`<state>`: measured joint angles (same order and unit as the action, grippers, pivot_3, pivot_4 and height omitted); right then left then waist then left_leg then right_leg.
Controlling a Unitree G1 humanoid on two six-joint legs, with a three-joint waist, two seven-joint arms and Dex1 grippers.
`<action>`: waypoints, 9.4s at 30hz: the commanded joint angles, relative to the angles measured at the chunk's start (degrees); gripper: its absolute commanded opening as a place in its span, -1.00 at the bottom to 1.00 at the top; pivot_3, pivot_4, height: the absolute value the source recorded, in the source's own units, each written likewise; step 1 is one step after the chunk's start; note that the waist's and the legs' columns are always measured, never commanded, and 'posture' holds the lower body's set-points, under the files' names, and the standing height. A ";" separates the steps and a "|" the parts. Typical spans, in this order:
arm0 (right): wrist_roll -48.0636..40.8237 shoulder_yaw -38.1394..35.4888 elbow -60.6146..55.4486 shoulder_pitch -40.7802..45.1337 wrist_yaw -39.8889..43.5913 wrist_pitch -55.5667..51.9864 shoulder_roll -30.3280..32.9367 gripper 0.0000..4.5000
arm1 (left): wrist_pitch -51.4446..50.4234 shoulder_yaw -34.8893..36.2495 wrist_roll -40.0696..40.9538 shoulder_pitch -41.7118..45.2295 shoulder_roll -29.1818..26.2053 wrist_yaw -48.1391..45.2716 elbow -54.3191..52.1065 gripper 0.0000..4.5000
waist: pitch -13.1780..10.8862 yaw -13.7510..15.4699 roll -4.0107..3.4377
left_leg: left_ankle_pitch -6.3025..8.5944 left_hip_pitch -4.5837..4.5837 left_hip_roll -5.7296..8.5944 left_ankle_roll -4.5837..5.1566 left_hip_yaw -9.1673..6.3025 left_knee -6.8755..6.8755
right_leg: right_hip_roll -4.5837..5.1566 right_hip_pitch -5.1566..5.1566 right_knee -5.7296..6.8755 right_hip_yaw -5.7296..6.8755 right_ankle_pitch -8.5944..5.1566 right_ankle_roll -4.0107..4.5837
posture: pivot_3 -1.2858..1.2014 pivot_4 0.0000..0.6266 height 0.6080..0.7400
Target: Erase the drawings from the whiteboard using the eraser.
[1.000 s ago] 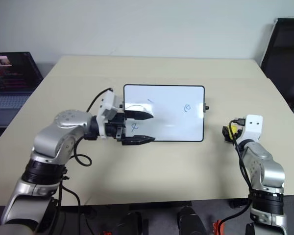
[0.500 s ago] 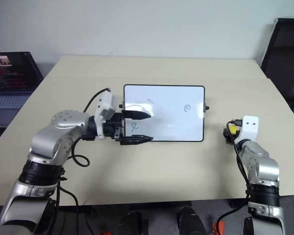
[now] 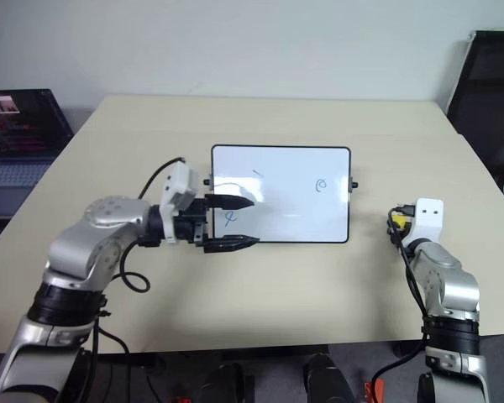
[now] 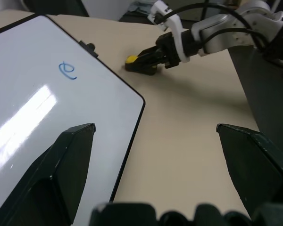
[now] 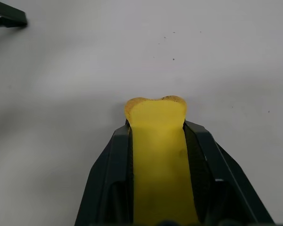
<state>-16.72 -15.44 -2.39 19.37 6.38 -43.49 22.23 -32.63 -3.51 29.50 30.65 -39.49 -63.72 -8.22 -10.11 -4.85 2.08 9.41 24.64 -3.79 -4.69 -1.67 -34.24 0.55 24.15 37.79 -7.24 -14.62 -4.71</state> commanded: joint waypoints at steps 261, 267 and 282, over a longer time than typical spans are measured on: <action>30.07 45.52 14.86 29.00 20.93 25.51 -13.11 -0.51 | 13.87 16.23 -3.92 -28.98 1.75 14.40 -2.17 1.00 | 0.02 0.07 0.18 | -0.05 0.07 0.02 0.05 -0.20 0.18 | 0.01 0.10 0.01 0.18 -0.25 0.49 | 0.03 -0.52 1.00; 34.24 50.80 17.26 28.86 27.40 26.25 -12.45 -0.51 | 12.80 16.09 -3.52 -29.13 1.81 14.91 -3.91 1.00 | 0.02 0.00 0.18 | -0.05 0.05 0.00 0.05 -0.21 0.18 | -0.03 0.12 0.11 0.17 -0.26 0.49 | 0.03 -0.52 1.00; 40.39 52.60 26.46 31.26 27.74 33.45 -15.25 -0.51 | 10.22 15.27 -3.29 -27.23 1.61 15.96 -5.43 1.00 | 0.04 -0.11 0.21 | -0.08 -0.01 -0.01 0.07 -0.24 0.06 | -0.05 0.05 0.21 0.18 -0.23 0.54 | 0.03 -0.52 1.00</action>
<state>23.43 36.25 24.64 51.78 31.28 -9.38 6.30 -22.29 11.47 25.62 2.86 -37.35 -48.02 -11.20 -10.07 -4.96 2.30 9.33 24.63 -3.80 -4.62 -1.91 -34.18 0.50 24.19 38.00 -7.06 -14.86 -4.17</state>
